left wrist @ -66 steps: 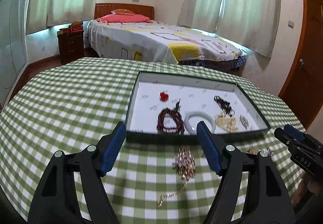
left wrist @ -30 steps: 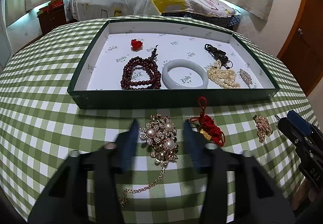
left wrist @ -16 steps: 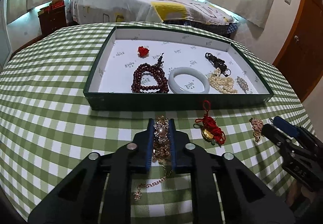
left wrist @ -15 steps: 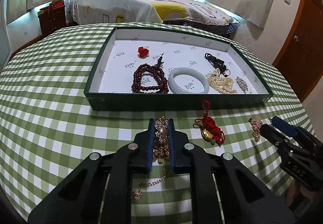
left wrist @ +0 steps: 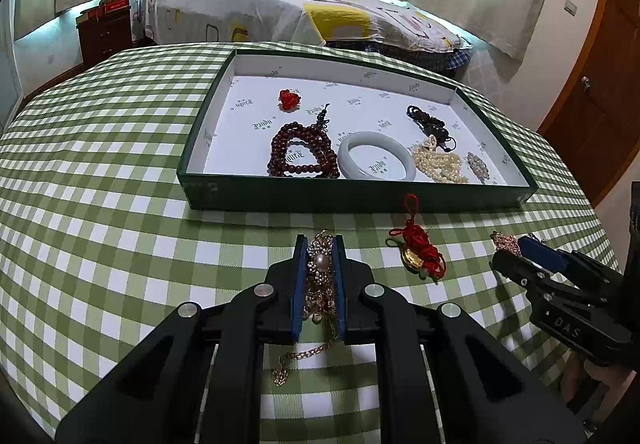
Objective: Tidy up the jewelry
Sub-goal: 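Grasp the pearl brooch with the left tool while the right tool grasps the gold chain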
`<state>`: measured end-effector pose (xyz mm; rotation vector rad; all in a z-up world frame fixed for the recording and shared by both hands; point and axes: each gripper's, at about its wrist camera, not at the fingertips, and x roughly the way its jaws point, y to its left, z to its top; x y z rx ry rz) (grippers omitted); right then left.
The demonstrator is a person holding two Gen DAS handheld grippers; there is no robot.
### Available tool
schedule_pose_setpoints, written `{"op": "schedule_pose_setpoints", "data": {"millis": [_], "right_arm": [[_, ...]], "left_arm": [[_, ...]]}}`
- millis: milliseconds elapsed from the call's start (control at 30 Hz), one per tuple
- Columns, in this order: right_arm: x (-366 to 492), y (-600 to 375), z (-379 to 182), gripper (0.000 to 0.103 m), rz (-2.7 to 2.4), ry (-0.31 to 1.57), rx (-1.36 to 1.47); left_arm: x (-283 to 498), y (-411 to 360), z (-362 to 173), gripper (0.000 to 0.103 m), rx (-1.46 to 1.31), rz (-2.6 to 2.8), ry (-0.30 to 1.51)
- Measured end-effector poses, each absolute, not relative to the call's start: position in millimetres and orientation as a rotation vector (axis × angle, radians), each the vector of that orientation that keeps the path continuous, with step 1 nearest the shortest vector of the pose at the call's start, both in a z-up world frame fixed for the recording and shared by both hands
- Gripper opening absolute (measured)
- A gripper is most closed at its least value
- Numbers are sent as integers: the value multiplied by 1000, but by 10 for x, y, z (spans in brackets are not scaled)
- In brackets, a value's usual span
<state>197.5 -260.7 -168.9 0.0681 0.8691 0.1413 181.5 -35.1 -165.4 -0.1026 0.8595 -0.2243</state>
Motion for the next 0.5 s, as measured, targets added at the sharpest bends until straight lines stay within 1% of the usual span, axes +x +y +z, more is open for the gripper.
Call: {"op": "schedule_pose_setpoints", "data": {"millis": [33,67,100,133,300,500], "right_arm": [[1979,-2607,-1689,32,143,869,69],[1977,-2614,-1691,28,146,869,75],[1979,-2622,-1692,19,150,869,79],[1977,-2629,-1693,15,155,869,83],[1946,-2618,-1666,9,162,848,82],[1868,-2624,-1526,8,155,783,81]], "left_arm": [[1806,-347,-1651,12,-103,-225,859],[1815,-352,-1653,12,-103,-224,858],[1807,-352,-1644,11,-102,-223,856],[1798,-348,-1638,11,-100,-223,854],[1752,-328,-1595,10,-101,-220,843],[1700,-288,-1521,10,-102,-213,823]]}}
